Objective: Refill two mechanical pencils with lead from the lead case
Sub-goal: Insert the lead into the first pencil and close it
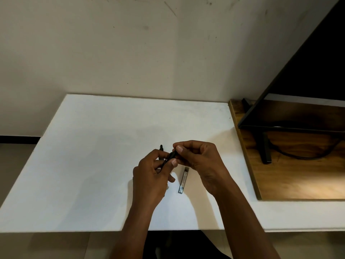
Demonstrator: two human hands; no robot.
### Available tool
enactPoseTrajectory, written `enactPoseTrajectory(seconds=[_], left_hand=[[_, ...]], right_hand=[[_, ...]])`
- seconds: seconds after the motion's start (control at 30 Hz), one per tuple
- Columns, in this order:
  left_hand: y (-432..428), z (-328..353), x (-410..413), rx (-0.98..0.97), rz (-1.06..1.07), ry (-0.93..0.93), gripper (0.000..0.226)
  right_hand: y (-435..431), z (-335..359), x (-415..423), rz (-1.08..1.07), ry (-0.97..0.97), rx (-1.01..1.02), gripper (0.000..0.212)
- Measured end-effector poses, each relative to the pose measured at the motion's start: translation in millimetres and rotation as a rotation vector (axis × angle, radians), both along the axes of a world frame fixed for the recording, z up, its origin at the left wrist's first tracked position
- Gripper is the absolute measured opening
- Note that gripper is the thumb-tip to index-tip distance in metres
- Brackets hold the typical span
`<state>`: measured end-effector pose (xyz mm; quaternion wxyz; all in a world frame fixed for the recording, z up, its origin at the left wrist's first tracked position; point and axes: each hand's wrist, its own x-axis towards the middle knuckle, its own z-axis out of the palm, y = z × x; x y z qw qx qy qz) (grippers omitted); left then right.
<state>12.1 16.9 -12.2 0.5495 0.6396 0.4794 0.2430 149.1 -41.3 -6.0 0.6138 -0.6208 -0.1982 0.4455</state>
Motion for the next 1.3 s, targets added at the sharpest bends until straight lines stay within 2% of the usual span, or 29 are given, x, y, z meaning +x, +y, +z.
enactPoseTrajectory(seconds=[0.3, 0.5, 0.73, 1.1, 1.3], left_hand=[[-0.3, 0.6, -2.0, -0.04, 0.002, -0.015, 0.014], [0.5, 5.0, 0.0, -0.133, 0.02, -0.115, 0.02], [-0.8, 4.9, 3.7, -0.174, -0.004, -0.166, 0.029], [0.5, 1.2, 0.4, -0.185, -0.012, -0.14, 0.021], [-0.7, 3.6, 4.3, -0.221, 0.005, -0.197, 0.029]], right_hand=[[-1.5, 2.9, -8.8, -0.022, 0.034, -0.052, 0.017], [-0.8, 9.3, -7.5, 0.018, 0.14, 0.022, 0.022], [-2.0, 9.3, -1.2, -0.004, -0.002, 0.005, 0.016], [-1.6, 5.3, -1.3, 0.024, -0.135, -0.014, 0.011], [-0.4, 4.6, -7.3, 0.026, 0.026, 0.036, 0.024]])
